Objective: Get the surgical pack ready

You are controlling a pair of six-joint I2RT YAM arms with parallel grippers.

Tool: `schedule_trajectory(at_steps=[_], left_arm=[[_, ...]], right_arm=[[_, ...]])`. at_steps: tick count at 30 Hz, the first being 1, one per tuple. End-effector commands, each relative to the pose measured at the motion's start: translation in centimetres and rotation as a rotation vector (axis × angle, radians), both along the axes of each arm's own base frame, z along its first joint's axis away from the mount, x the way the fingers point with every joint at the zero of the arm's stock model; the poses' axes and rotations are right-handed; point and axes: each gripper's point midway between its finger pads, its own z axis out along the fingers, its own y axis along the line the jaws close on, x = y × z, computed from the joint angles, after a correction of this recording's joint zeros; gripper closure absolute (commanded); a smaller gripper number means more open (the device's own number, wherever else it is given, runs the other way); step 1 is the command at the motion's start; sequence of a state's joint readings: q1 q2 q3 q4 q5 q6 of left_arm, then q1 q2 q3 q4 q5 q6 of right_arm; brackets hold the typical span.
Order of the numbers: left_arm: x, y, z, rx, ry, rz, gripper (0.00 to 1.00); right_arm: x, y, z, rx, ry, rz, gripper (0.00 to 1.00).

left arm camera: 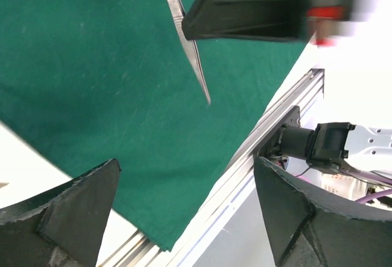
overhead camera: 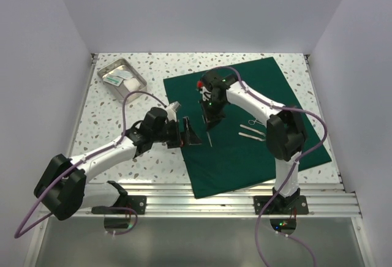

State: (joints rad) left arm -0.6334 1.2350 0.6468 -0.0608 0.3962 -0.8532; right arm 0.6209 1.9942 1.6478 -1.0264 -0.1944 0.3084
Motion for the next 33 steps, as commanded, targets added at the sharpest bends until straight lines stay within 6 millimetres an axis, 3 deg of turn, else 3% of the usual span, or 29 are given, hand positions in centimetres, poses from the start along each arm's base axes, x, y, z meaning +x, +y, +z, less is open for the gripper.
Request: schedule_trajectory(at_steps=[1,5,9,12,13,15,16,17,19,20,21,22,24,25,26,27,28,29,30,32,33], left_arm=[[1.9,-2.1,3.0,-0.082,-0.086,-0.038,0.08],[2.4,-2.4,3.2,-0.091,-0.079,-0.025,0.11],[3.0,-2.7,3.4,-0.090,-0.074,-0.014,0.17],[3.4,-3.2,3.0,-0.094,-0.057,-0.015,0.37],[3.6,-3.2,2.8,-0.092,-0.049,-0.011,0.51],[4.0,-3.0,2.6,-0.095,-0.034,-0.001,0.69],[4.2,-2.8,2.3,-0.096,-0.019,0.003,0.88],[4.3,-2.6,2.2,-0.100,-0.010,0.006,1.00],[5.3,-1.5,1.9,-0.102,0.003,0.037,1.00],[5.7,-1.0,2.0,-0.102,0.001,0.048,1.00],[7.0,0.3,2.2,-0.097,-0.008,0.086,1.00],[7.5,1.2,2.0,-0.078,0.006,0.109,1.00],[10.5,4.2,2.5,-0.042,-0.003,0.198,1.00],[11.6,5.4,2.6,-0.026,-0.001,0.231,1.00],[12.3,6.6,2.4,-0.004,0.025,0.261,1.00],[15.1,8.6,3.2,0.011,0.001,0.316,1.00],[15.9,9.9,2.7,0.042,0.035,0.345,1.00],[18.6,11.8,4.8,0.048,-0.002,0.397,1.00],[20.1,13.3,2.8,0.111,0.042,0.427,1.00],[21.2,15.7,1.7,0.176,0.128,0.468,1.00],[23.9,18.0,1.8,0.211,0.119,0.521,1.00]], right_arm=[[-0.6,4.1,7.2,0.274,0.003,-0.033,1.00],[-0.9,6.0,8.8,0.381,0.043,-0.078,1.00],[-1.5,6.4,9.2,0.421,0.066,-0.091,1.00],[-1.6,6.9,9.6,0.452,0.074,-0.103,1.00],[-1.7,7.1,9.7,0.465,0.081,-0.101,1.00],[-1.4,7.2,9.9,0.472,0.081,-0.110,1.00],[-1.1,7.3,10.3,0.478,0.068,-0.114,1.00],[-0.7,7.3,10.2,0.477,0.071,-0.129,1.00],[0.3,7.5,10.9,0.492,0.056,-0.145,1.00],[1.4,6.9,10.3,0.474,0.060,-0.192,0.94],[2.5,6.5,10.7,0.471,0.041,-0.217,0.80],[3.8,4.5,10.3,0.436,0.050,-0.283,0.46],[6.0,1.7,10.1,0.387,0.004,-0.357,0.23],[6.8,0.4,10.1,0.376,-0.014,-0.386,0.05],[8.0,-1.8,10.2,0.361,-0.042,-0.433,0.01],[8.6,-3.5,10.1,0.324,-0.084,-0.467,0.01],[9.1,-5.2,10.0,0.303,-0.099,-0.499,0.01],[9.2,-6.0,10.0,0.278,-0.116,-0.496,0.01],[9.3,-7.0,9.7,0.236,-0.136,-0.505,0.01],[8.6,-8.0,9.1,0.190,-0.119,-0.492,0.01],[8.2,-8.2,8.6,0.174,-0.108,-0.489,0.01]])
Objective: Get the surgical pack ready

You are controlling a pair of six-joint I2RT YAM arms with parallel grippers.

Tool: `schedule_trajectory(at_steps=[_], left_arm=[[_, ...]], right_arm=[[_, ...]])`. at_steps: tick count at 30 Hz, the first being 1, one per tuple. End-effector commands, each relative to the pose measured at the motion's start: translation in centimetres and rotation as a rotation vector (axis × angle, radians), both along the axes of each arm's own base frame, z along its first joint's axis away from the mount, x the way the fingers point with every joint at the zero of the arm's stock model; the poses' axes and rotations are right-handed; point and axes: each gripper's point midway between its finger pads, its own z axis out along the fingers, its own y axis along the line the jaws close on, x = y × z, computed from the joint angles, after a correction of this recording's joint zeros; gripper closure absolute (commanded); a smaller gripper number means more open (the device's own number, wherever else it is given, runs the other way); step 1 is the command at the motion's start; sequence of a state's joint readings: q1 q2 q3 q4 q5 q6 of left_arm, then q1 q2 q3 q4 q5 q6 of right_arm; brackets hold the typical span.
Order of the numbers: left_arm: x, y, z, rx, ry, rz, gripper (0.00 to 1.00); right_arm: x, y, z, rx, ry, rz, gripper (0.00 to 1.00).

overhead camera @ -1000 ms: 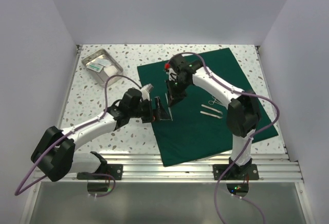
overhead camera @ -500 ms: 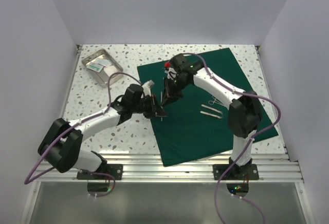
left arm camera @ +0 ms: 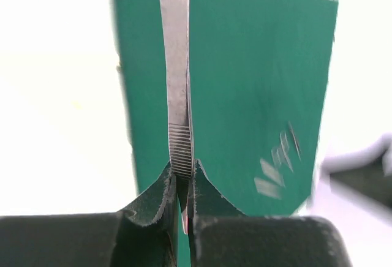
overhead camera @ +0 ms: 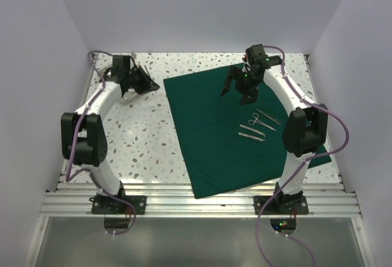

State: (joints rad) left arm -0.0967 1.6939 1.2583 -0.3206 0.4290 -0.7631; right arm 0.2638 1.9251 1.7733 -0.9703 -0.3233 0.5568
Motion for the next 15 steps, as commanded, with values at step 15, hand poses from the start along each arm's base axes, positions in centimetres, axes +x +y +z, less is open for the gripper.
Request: schedule_trajectory(at_steps=[15], left_arm=[[11.7,15.1,-8.2,0.111,0.196,0.236,1.00]], right_arm=[[-5.9,-5.4,-1.8,-0.161,0.058,0.004,0.01]])
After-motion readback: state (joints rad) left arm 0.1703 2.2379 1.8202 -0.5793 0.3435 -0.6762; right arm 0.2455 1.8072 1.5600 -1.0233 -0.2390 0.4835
